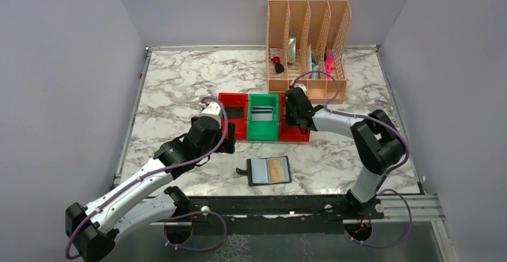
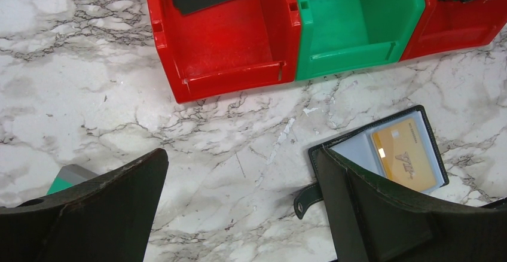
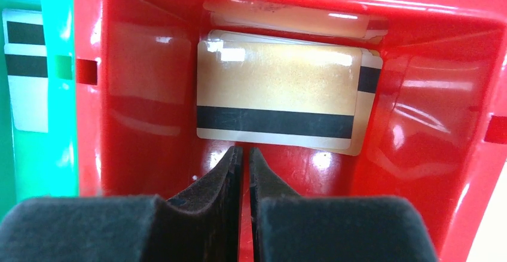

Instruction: Take the credit cards out of the card holder

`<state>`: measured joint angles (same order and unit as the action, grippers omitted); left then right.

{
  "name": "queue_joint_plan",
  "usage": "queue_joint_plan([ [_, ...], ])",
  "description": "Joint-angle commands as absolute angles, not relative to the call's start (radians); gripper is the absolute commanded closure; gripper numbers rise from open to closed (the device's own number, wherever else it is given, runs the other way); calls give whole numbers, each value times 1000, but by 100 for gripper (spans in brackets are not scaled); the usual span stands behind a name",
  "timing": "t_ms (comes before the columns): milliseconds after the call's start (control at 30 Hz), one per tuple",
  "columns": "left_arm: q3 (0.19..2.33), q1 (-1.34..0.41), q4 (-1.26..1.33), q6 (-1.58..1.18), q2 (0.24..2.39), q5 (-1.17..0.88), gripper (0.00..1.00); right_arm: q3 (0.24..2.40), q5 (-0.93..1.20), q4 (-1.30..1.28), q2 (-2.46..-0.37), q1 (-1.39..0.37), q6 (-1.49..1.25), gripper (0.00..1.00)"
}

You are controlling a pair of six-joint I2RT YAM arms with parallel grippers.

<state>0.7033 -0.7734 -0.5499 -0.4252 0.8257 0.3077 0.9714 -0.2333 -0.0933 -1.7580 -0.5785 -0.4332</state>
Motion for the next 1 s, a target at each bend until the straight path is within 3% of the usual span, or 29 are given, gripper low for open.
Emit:
queue_joint_plan([
  [0, 709, -771, -552, -414, 823, 311, 1, 958, -298, -62, -1781, -580, -470, 87],
  [400, 709, -771, -552, -414, 827, 311, 1, 920, -340, 30, -1786, -580, -526, 85],
  [567, 709, -771, -553, -413, 827, 311, 1, 881, -298, 36, -1697, -580, -515, 82],
  [767, 710, -771, -552, -418, 829, 308, 1, 828, -153, 25, -1485, -580, -470, 69],
  [967, 712, -772, -538, -419, 807, 269, 1, 736, -157, -28, -1255, -580, -482, 57],
])
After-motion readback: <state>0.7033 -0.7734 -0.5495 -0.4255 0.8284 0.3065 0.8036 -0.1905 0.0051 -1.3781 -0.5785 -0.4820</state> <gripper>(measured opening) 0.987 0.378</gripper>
